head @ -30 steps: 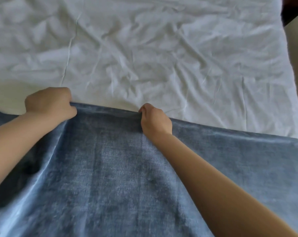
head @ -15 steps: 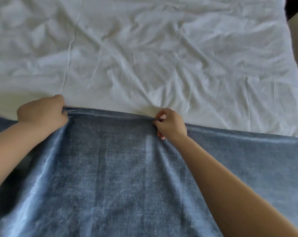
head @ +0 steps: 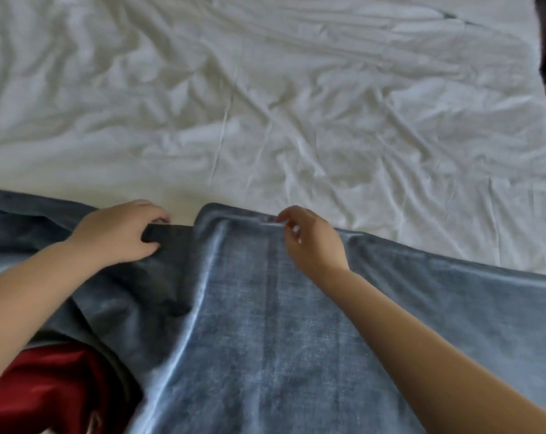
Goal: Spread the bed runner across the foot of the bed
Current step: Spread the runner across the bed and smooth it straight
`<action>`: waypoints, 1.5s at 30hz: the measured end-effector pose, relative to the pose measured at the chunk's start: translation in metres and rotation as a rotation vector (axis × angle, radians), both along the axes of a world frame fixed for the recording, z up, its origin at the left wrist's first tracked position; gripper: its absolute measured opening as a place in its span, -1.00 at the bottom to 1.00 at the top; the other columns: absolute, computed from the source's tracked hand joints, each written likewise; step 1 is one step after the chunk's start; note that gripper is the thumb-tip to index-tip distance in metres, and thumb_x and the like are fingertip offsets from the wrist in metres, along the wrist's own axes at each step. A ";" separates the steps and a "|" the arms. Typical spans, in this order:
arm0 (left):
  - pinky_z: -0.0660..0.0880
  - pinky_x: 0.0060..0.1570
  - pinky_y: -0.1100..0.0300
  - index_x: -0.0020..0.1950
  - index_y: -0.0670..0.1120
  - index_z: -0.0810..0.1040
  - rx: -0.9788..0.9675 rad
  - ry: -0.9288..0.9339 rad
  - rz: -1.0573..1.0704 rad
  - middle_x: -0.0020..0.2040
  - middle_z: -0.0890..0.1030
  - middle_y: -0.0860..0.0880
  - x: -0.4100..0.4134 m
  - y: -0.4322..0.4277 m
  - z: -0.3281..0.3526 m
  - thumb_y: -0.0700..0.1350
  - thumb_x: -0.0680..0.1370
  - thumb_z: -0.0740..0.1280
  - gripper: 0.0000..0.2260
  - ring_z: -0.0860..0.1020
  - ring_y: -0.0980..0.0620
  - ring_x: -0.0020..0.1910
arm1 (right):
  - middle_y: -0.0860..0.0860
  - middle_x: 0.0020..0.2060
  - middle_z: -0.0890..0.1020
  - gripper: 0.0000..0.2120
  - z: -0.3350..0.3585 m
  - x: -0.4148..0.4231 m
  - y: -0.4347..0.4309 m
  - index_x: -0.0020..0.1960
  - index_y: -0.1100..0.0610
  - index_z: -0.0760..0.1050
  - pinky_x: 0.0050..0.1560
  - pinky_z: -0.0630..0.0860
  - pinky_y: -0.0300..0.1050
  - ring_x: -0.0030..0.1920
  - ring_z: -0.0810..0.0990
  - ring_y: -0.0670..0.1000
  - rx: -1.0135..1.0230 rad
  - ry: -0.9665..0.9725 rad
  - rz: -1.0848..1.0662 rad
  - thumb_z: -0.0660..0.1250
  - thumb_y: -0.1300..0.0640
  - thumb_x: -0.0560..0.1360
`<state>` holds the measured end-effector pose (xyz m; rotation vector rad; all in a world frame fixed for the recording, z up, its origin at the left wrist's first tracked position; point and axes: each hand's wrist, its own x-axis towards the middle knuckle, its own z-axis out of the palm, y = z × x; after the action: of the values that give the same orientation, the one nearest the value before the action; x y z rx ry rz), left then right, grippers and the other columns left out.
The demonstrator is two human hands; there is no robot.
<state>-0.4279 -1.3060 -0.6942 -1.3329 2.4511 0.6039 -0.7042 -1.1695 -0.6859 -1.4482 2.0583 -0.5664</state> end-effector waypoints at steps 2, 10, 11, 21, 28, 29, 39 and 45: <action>0.51 -0.15 0.11 0.20 0.11 0.50 -0.052 -0.037 -0.025 0.12 0.54 0.08 0.002 -0.004 -0.006 0.01 0.45 0.41 -0.67 0.55 0.00 0.05 | -0.06 0.01 0.58 -0.80 0.003 0.037 -0.016 0.09 0.03 0.55 -0.24 0.54 -0.01 -0.13 0.59 -0.01 -0.121 0.014 0.062 0.20 0.20 0.56; 0.41 -0.39 0.21 -0.15 0.06 0.61 -0.123 -0.167 -0.158 -0.22 0.58 0.08 0.062 -0.036 -0.006 0.11 0.49 0.32 -0.84 0.55 0.02 -0.25 | 0.10 0.13 0.53 -0.74 -0.009 0.156 -0.087 0.19 0.07 0.48 -0.13 0.42 -0.06 0.09 0.57 0.20 0.303 0.435 0.331 0.27 0.20 0.51; 0.40 -0.38 0.21 -0.14 0.06 0.60 -0.127 -0.177 -0.170 -0.20 0.59 0.08 0.070 -0.041 -0.005 0.11 0.50 0.31 -0.84 0.55 0.01 -0.24 | 0.11 0.10 0.57 -0.77 -0.009 0.163 -0.092 0.16 0.09 0.49 -0.17 0.38 -0.08 0.07 0.58 0.19 0.343 0.471 0.301 0.27 0.22 0.51; 0.43 -0.22 0.12 -0.02 -0.02 0.64 -0.429 -0.092 -0.230 0.05 0.55 -0.05 0.074 -0.108 0.005 -0.01 0.51 0.29 -0.83 0.58 -0.18 -0.03 | 0.02 -0.31 0.46 -0.87 -0.026 0.210 -0.141 -0.03 0.14 0.35 -0.46 0.26 -0.16 -0.31 0.46 0.08 0.255 0.317 -0.063 0.17 0.34 0.50; 0.48 -0.27 0.15 -0.24 0.06 0.60 0.023 -0.240 -0.152 -0.24 0.59 0.06 0.103 -0.142 0.007 0.29 0.37 0.33 -0.69 0.54 0.00 -0.22 | 0.05 -0.18 0.54 -0.80 -0.042 0.216 -0.144 0.10 0.16 0.40 -0.34 0.40 -0.08 -0.22 0.51 0.09 0.200 0.140 -0.259 0.10 0.33 0.55; 0.51 -0.25 0.11 -0.28 0.02 0.60 0.088 -0.251 -0.152 -0.29 0.59 0.04 0.112 -0.146 0.007 0.26 0.37 0.37 -0.69 0.54 0.00 -0.26 | 0.05 -0.18 0.53 -0.80 -0.043 0.215 -0.147 0.09 0.17 0.41 -0.33 0.42 -0.08 -0.22 0.51 0.08 0.183 0.154 -0.274 0.10 0.34 0.55; 0.33 -0.30 0.14 -0.09 -0.06 0.62 -0.397 -0.053 0.008 -0.10 0.57 -0.09 0.108 -0.126 -0.005 -0.26 0.44 0.28 -0.83 0.54 -0.17 -0.14 | 0.12 -0.08 0.52 -0.68 -0.045 0.211 -0.144 0.17 0.14 0.28 -0.31 0.47 0.01 -0.19 0.52 0.12 0.237 0.127 -0.121 0.14 0.39 0.47; 0.44 -0.16 0.03 0.23 -0.07 0.47 -0.449 0.068 -0.136 0.12 0.55 -0.09 0.115 -0.098 0.005 0.11 0.47 0.28 -0.59 0.48 -0.15 0.11 | 0.08 0.14 0.45 -0.55 -0.031 0.217 -0.134 0.39 0.05 0.20 -0.18 0.42 -0.03 0.07 0.48 0.11 0.276 0.348 -0.027 0.23 0.17 0.54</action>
<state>-0.3127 -1.4037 -0.6896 -1.2909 2.8159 0.0642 -0.4872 -1.3036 -0.7173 -1.4304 2.3137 -0.0313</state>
